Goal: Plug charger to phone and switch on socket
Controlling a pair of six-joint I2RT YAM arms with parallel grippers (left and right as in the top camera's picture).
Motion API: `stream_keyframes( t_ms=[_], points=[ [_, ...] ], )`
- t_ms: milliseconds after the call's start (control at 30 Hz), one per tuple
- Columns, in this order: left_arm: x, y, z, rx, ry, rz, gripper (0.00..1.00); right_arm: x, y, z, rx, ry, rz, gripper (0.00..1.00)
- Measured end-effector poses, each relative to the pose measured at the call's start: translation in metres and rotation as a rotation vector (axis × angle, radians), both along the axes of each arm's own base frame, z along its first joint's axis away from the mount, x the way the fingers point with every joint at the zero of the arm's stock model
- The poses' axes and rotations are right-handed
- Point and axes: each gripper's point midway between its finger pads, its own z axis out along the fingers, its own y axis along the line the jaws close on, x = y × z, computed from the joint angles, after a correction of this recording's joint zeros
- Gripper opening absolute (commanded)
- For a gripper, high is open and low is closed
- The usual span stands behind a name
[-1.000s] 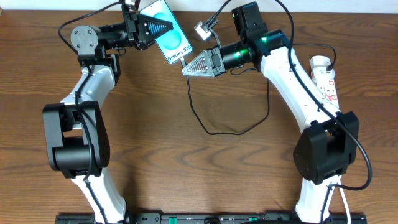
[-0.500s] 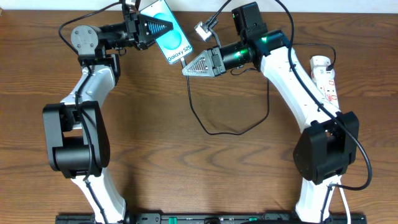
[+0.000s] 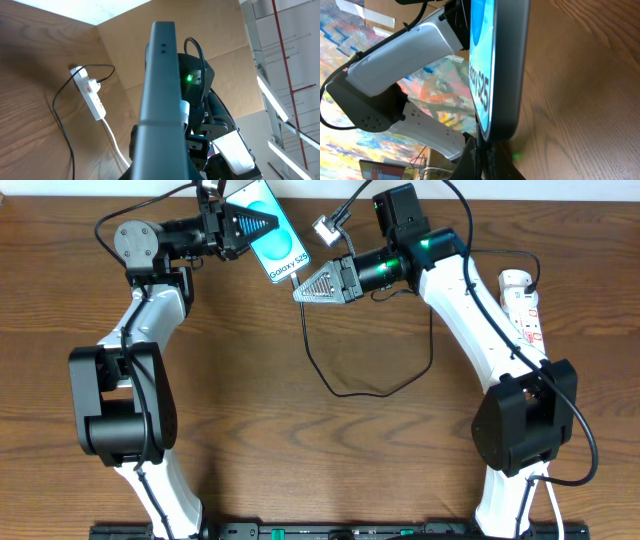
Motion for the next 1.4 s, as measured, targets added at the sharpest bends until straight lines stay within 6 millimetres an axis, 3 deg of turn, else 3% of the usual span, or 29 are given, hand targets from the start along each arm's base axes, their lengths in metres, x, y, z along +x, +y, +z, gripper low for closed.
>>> stream_keyframes(
  t_ms=[900,1200,1400],
  points=[
    [-0.009,-0.01,-0.005,0.026,0.005,-0.055,0.07,-0.012,-0.005,-0.008,-0.029,0.046,0.016,0.01],
    [-0.01,-0.009,-0.02,0.005,0.049,-0.031,0.07,-0.013,-0.007,-0.015,-0.064,0.056,0.006,0.01],
    [-0.011,-0.009,-0.02,0.006,0.04,-0.032,0.07,-0.015,-0.008,-0.017,-0.071,0.054,0.008,0.01]
  ],
)
